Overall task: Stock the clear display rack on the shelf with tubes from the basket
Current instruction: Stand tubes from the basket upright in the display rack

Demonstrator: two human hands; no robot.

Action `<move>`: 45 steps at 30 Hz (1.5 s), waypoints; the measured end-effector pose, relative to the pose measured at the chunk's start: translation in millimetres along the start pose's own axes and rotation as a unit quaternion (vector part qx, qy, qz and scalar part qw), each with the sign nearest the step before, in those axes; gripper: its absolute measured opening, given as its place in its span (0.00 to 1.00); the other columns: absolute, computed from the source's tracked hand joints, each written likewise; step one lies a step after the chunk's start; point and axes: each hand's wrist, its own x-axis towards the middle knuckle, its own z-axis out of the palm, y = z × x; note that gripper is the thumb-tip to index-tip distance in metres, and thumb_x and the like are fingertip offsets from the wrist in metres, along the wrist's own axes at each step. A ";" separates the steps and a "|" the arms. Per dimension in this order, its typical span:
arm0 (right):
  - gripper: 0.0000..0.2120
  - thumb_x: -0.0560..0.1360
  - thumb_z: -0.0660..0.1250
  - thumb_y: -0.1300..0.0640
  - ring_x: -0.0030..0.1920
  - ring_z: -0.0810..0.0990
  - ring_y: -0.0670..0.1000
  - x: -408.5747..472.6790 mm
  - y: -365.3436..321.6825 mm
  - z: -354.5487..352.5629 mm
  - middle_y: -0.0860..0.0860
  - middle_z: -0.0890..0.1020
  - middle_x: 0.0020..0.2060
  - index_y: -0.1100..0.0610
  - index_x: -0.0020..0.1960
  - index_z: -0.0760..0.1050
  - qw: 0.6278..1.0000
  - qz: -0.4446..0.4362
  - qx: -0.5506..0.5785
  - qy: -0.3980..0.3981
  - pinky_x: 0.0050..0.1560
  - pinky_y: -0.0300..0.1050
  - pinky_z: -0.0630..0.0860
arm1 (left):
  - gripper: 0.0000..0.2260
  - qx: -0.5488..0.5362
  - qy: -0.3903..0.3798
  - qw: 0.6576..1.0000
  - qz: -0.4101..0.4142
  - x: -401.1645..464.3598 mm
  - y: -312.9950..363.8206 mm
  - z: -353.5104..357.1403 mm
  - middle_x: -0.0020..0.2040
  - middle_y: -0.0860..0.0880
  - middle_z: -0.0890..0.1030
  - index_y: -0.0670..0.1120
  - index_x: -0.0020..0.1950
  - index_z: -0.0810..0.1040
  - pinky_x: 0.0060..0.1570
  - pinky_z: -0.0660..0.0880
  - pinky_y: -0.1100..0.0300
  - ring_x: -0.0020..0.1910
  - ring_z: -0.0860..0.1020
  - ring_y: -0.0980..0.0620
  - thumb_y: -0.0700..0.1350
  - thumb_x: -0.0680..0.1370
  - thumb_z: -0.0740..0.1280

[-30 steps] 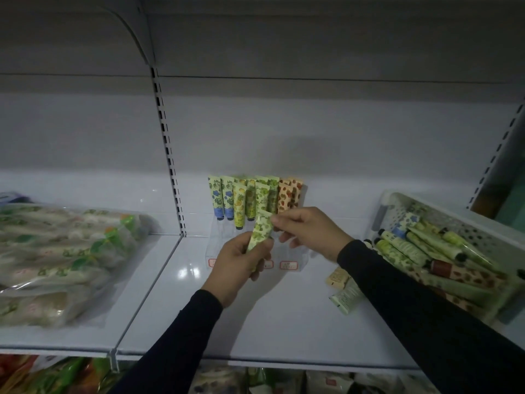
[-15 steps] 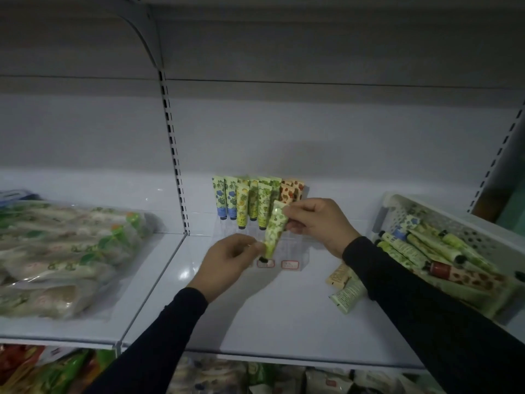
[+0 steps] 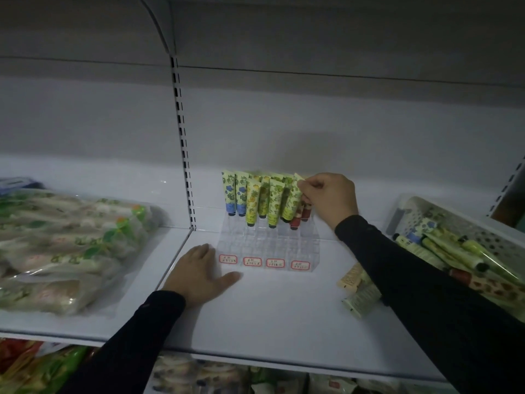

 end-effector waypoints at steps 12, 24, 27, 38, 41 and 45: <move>0.14 0.76 0.69 0.55 0.34 0.79 0.53 8.1 6.2 23.2 0.55 0.81 0.31 0.63 0.36 0.80 0.996 -0.036 -0.087 -0.005 0.37 0.37 0.70 | 0.39 0.004 0.030 0.999 0.029 0.2 -2.3 4.1 0.66 0.51 0.73 0.53 0.66 0.72 0.69 0.60 0.61 0.68 0.67 0.52 0.77 0.67 0.50; 0.11 0.73 0.73 0.55 0.42 0.83 0.55 12.3 9.5 29.5 0.56 0.85 0.42 0.64 0.48 0.84 0.998 -0.024 -0.065 -0.001 0.51 0.50 0.80 | 0.38 -0.003 0.041 0.998 0.040 0.4 -2.7 4.2 0.66 0.52 0.74 0.56 0.67 0.73 0.69 0.59 0.61 0.68 0.67 0.53 0.76 0.67 0.51; 0.11 0.75 0.71 0.54 0.39 0.83 0.55 12.8 8.6 30.2 0.56 0.85 0.38 0.63 0.45 0.84 0.997 -0.029 -0.072 -0.011 0.47 0.51 0.81 | 0.37 -0.007 0.040 0.998 0.039 0.0 -1.2 2.5 0.65 0.53 0.74 0.56 0.67 0.73 0.69 0.60 0.62 0.68 0.68 0.53 0.76 0.67 0.51; 0.13 0.75 0.70 0.56 0.37 0.83 0.58 18.9 12.7 33.4 0.59 0.83 0.35 0.66 0.39 0.82 0.997 -0.013 -0.068 -0.035 0.44 0.56 0.81 | 0.37 -0.006 0.039 0.999 0.037 -0.4 -0.3 1.3 0.64 0.53 0.74 0.55 0.66 0.73 0.68 0.61 0.62 0.66 0.68 0.53 0.76 0.67 0.51; 0.12 0.75 0.70 0.56 0.39 0.84 0.58 18.7 12.5 32.9 0.57 0.84 0.37 0.65 0.39 0.82 0.997 -0.003 -0.071 -0.035 0.46 0.56 0.81 | 0.39 -0.003 0.036 0.999 0.032 -1.3 1.9 0.3 0.66 0.51 0.73 0.55 0.67 0.73 0.68 0.60 0.62 0.67 0.68 0.53 0.76 0.66 0.50; 0.14 0.75 0.69 0.55 0.39 0.82 0.57 16.5 8.5 30.7 0.57 0.82 0.35 0.65 0.38 0.81 0.994 -0.018 -0.103 -0.039 0.46 0.54 0.81 | 0.40 0.002 0.028 0.999 0.025 -2.6 4.1 -1.4 0.66 0.50 0.73 0.54 0.68 0.72 0.68 0.60 0.62 0.68 0.67 0.53 0.76 0.65 0.49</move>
